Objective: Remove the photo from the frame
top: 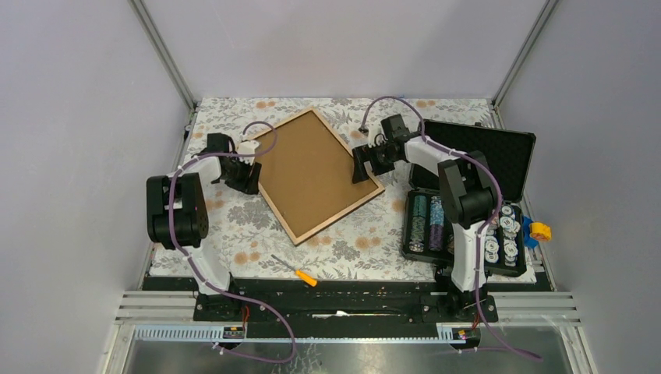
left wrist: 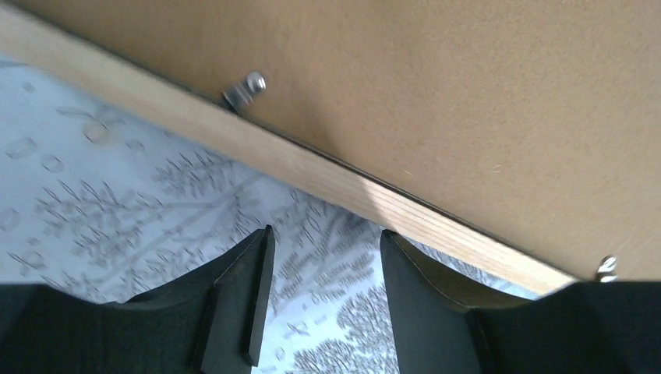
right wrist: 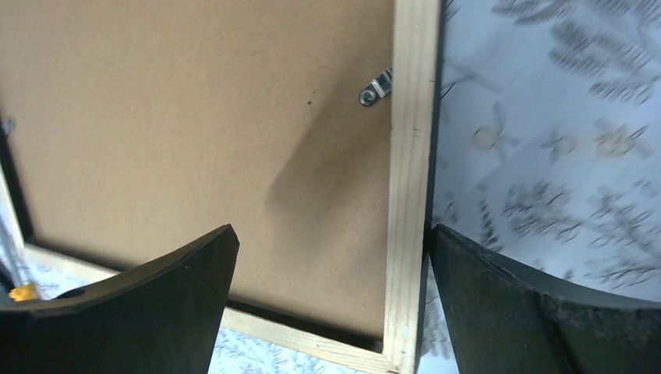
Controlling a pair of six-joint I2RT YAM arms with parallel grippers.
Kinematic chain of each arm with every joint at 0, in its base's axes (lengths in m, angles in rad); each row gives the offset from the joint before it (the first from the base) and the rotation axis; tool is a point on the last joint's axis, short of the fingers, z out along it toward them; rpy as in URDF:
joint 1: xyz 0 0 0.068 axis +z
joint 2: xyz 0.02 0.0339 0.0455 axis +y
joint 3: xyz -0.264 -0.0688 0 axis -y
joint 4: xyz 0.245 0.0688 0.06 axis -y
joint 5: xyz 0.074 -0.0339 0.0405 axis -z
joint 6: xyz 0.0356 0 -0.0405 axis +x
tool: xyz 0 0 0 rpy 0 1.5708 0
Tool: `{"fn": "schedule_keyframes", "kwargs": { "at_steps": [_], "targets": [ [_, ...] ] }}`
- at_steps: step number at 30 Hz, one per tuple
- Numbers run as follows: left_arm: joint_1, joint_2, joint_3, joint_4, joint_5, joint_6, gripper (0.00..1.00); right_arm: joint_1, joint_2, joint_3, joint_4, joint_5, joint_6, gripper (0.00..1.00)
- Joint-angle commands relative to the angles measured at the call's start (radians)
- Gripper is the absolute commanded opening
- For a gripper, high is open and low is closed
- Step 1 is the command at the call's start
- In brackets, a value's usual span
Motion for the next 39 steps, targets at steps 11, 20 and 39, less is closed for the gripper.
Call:
{"fn": "schedule_keyframes", "kwargs": {
  "at_steps": [11, 20, 39],
  "targets": [
    [-0.111, 0.184, 0.215, 0.118, 0.075, -0.099, 0.66, 0.112, -0.149, -0.311, 0.019, -0.168, 0.133, 1.00],
    [-0.112, 0.134, 0.156, 0.095, 0.072, -0.075, 0.66, 0.147, -0.189, -0.381, 0.020, -0.151, 0.139, 1.00],
    [-0.046, -0.395, 0.105, -0.394, 0.166, 0.329, 0.84, 0.098, -0.472, -0.360, -0.063, -0.150, 0.032, 1.00]
  ]
}}
